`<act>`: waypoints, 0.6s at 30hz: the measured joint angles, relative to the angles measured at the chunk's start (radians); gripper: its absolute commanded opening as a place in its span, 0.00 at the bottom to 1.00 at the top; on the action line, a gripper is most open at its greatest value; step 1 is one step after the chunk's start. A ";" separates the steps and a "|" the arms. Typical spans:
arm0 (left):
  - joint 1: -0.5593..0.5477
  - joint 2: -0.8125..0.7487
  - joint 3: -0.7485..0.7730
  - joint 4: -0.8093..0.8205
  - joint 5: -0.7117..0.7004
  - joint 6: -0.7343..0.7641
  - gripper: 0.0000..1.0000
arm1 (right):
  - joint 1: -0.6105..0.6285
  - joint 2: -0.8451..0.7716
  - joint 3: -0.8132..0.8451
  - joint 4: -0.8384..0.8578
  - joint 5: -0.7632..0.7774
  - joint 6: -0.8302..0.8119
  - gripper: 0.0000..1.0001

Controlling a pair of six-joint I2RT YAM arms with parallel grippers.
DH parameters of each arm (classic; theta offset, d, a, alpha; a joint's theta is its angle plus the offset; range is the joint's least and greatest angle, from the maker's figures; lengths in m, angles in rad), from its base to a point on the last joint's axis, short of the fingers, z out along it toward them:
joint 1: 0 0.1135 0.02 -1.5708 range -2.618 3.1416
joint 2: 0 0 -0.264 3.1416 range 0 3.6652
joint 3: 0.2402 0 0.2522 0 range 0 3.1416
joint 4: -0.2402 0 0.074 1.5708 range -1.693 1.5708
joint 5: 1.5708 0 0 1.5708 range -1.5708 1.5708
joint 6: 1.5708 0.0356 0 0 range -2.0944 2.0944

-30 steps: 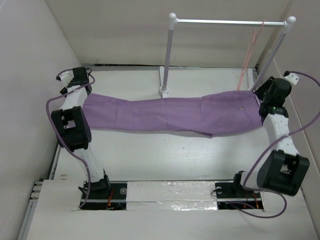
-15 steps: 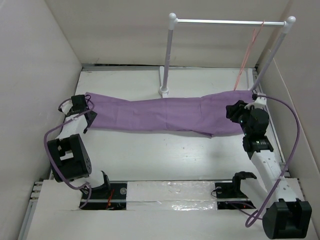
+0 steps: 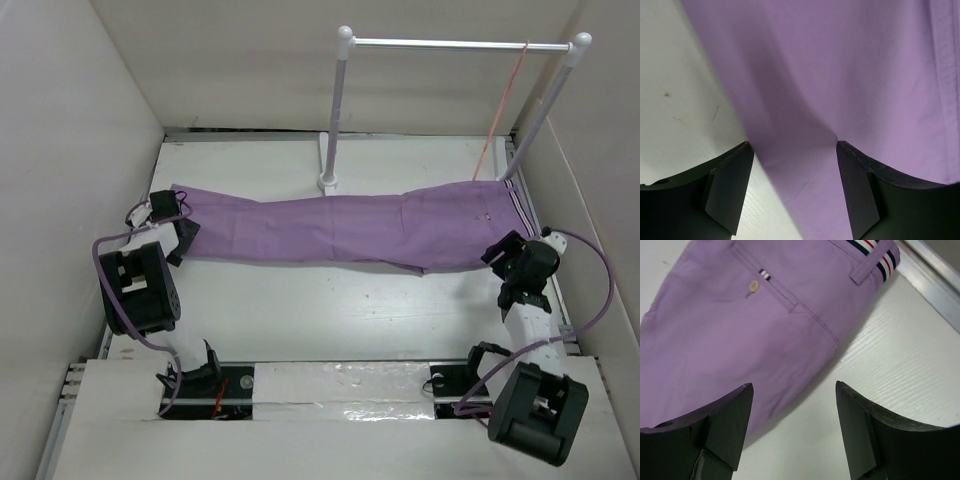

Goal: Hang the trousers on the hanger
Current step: Fold the trousers at the center of the board.

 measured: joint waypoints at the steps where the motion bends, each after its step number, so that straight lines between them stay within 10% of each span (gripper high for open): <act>1: -0.005 0.007 0.006 0.004 0.000 -0.003 0.64 | -0.019 0.027 0.000 0.010 -0.010 0.008 0.72; 11: -0.035 0.090 0.079 0.063 0.001 -0.038 0.54 | -0.130 0.404 0.031 0.172 -0.132 0.117 0.57; 18: -0.037 0.158 0.132 0.102 0.021 -0.047 0.03 | -0.144 0.520 0.067 0.249 -0.179 0.180 0.23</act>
